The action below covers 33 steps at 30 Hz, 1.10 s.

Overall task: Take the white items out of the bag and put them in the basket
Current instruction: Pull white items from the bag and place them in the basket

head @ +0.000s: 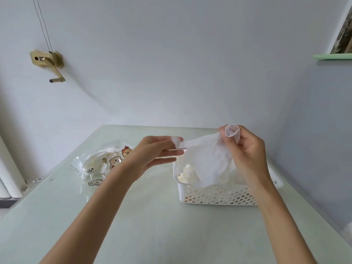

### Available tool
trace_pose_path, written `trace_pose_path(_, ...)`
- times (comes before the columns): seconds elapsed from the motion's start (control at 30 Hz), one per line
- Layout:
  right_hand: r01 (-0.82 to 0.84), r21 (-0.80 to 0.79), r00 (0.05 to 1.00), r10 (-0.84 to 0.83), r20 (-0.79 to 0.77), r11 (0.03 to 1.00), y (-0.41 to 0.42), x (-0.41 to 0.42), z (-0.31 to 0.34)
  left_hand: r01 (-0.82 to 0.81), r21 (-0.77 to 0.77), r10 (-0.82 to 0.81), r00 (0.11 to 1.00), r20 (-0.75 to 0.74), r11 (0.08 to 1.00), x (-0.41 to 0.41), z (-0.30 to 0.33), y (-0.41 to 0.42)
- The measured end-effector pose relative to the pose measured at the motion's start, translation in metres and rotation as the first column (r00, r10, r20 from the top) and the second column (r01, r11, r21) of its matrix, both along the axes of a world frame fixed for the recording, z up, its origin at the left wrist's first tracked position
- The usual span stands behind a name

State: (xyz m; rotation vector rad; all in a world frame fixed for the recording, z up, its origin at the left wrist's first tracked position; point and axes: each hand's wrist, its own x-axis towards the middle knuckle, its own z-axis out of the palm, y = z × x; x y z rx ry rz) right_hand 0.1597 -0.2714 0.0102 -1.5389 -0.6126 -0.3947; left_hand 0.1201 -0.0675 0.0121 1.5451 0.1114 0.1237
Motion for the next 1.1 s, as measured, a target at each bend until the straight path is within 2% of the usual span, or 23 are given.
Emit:
trace_pose_path(0.07,-0.038,0.031,0.995,0.041,-0.092,0.999,0.000,0.000,0.002,-0.072,0.072,0.068,0.996,0.058,0.995,0.001,0.005,0.002)
trace_pose_path(0.13,-0.084,0.023,0.985,0.086,-0.153,0.996,0.004,-0.001,0.004,0.064,0.147,-0.076,0.994,0.074,0.987,0.002,0.013,-0.008)
trace_pose_path(0.2,-0.079,0.029,0.979,0.083,-0.184,0.996,0.011,-0.005,0.007,0.212,0.354,-0.255,0.964,0.080,0.911,0.000,0.011,-0.026)
trace_pose_path(0.23,-0.054,0.044,0.979,0.062,-0.194,0.998,0.013,-0.006,0.007,0.226,0.414,-0.293,0.950,0.105,0.882,0.000,0.007,-0.032)
trace_pose_path(0.27,-0.013,0.055,0.980,0.024,-0.196,0.998,0.013,-0.007,0.009,0.197,0.418,-0.282,0.948,0.151,0.887,-0.001,0.004,-0.037)
trace_pose_path(0.37,0.121,0.081,0.967,-0.099,-0.237,0.989,0.003,-0.007,0.012,0.041,0.281,-0.135,0.937,0.322,0.959,-0.003,-0.001,-0.037)
trace_pose_path(0.43,0.160,0.047,0.954,-0.143,-0.263,0.986,-0.005,-0.005,0.013,-0.024,0.273,-0.079,0.930,0.359,0.962,-0.004,-0.002,-0.036)
trace_pose_path(0.57,0.167,-0.098,0.949,-0.187,-0.255,0.981,-0.018,-0.001,0.010,-0.026,0.329,-0.103,0.923,0.370,0.944,-0.004,-0.005,-0.037)
trace_pose_path(0.6,0.090,-0.134,0.951,-0.125,-0.284,0.987,-0.022,0.000,0.011,-0.019,0.337,-0.115,0.921,0.373,0.941,-0.003,-0.006,-0.036)
trace_pose_path(0.63,-0.056,-0.148,0.936,0.000,-0.352,0.987,-0.026,0.001,0.014,-0.011,0.346,-0.129,0.917,0.378,0.938,-0.002,-0.007,-0.036)
trace_pose_path(0.7,-0.373,-0.110,0.802,0.260,-0.538,0.921,-0.029,0.002,0.020,0.012,0.375,-0.165,0.910,0.380,0.927,0.000,-0.007,-0.036)
trace_pose_path(0.73,-0.451,-0.110,0.745,0.305,-0.594,0.886,-0.028,0.002,0.022,0.030,0.394,-0.190,0.908,0.374,0.919,0.002,-0.007,-0.036)
trace_pose_path(0.77,-0.474,-0.142,0.728,0.296,-0.618,0.869,-0.026,0.004,0.023,0.049,0.413,-0.215,0.905,0.366,0.909,0.003,-0.007,-0.036)
trace_pose_path(0.83,-0.389,-0.189,0.766,0.202,-0.610,0.902,-0.021,0.009,0.024,0.073,0.432,-0.241,0.905,0.351,0.899,0.004,-0.009,-0.035)
trace_pose_path(0.93,-0.171,-0.104,0.843,0.091,-0.530,0.980,-0.023,0.021,0.025,0.071,0.418,-0.223,0.918,0.327,0.906,0.006,-0.015,-0.030)
trace_pose_path(1.0,-0.126,-0.092,0.892,0.072,-0.447,0.988,-0.027,0.025,0.023,0.064,0.428,-0.214,0.925,0.313,0.901,0.010,-0.017,-0.027)
trace_pose_path(1.1,-0.086,-0.012,0.913,0.074,-0.402,0.996,-0.031,0.029,0.025,0.206,0.359,-0.305,0.920,0.244,0.910,0.019,-0.015,-0.031)
